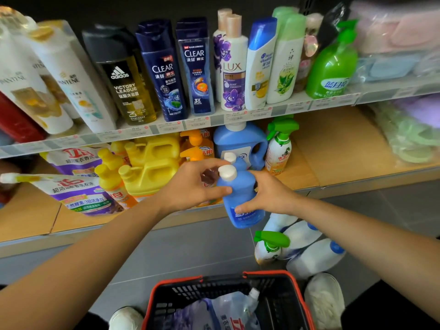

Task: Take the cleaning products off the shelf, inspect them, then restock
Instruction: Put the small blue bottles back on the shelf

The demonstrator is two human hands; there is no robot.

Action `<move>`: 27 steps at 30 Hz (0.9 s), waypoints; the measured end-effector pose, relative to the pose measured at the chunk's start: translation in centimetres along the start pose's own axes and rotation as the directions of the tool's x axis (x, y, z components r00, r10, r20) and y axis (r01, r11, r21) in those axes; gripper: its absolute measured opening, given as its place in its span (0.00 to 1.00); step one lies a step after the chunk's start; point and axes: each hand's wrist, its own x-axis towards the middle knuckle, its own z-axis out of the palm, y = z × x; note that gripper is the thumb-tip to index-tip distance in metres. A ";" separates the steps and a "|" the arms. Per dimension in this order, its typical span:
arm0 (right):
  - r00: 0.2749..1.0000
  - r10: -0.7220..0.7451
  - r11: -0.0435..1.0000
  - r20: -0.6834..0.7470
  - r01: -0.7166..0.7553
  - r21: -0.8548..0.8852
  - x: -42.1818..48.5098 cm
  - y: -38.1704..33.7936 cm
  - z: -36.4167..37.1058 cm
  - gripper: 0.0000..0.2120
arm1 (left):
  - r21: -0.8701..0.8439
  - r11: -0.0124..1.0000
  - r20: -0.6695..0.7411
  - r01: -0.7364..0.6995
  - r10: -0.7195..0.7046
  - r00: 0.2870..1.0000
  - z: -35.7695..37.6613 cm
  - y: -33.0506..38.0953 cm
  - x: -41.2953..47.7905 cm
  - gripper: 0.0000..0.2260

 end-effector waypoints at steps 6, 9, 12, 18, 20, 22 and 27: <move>0.974 0.041 0.998 -0.225 -0.049 -0.032 0.5 2.0 -4.7 0.40 | 0.667 0.734 -0.033 -0.131 0.204 0.978 0.5 -0.7 2.6 0.25; 0.963 0.027 0.996 -0.269 -0.049 -0.078 1.3 2.7 -6.7 0.43 | 0.813 0.567 0.019 -0.132 0.201 0.979 2.0 -1.4 4.0 0.30; 0.949 -0.002 0.979 -0.316 -0.062 -0.195 2.6 4.1 -7.5 0.42 | 0.882 0.460 0.039 -0.103 0.147 0.988 3.0 -2.6 5.2 0.33; 0.956 0.000 0.929 -0.294 -0.109 -0.353 4.9 6.3 -7.1 0.35 | 0.898 0.433 0.032 -0.075 0.107 0.994 4.0 -4.5 5.7 0.33; 0.953 0.005 0.939 -0.302 -0.108 -0.325 5.6 6.9 -6.7 0.33 | 0.890 0.450 0.023 -0.072 0.113 0.993 4.0 -4.5 5.7 0.33; 0.953 0.038 0.963 -0.301 -0.115 -0.243 6.3 7.7 -6.5 0.32 | 0.884 0.462 0.022 -0.073 0.114 0.993 4.0 -4.6 5.6 0.33; 0.951 0.119 0.981 -0.286 -0.157 -0.112 7.2 8.8 -6.8 0.37 | 0.877 0.477 0.014 -0.063 0.105 0.994 4.0 -4.6 5.6 0.33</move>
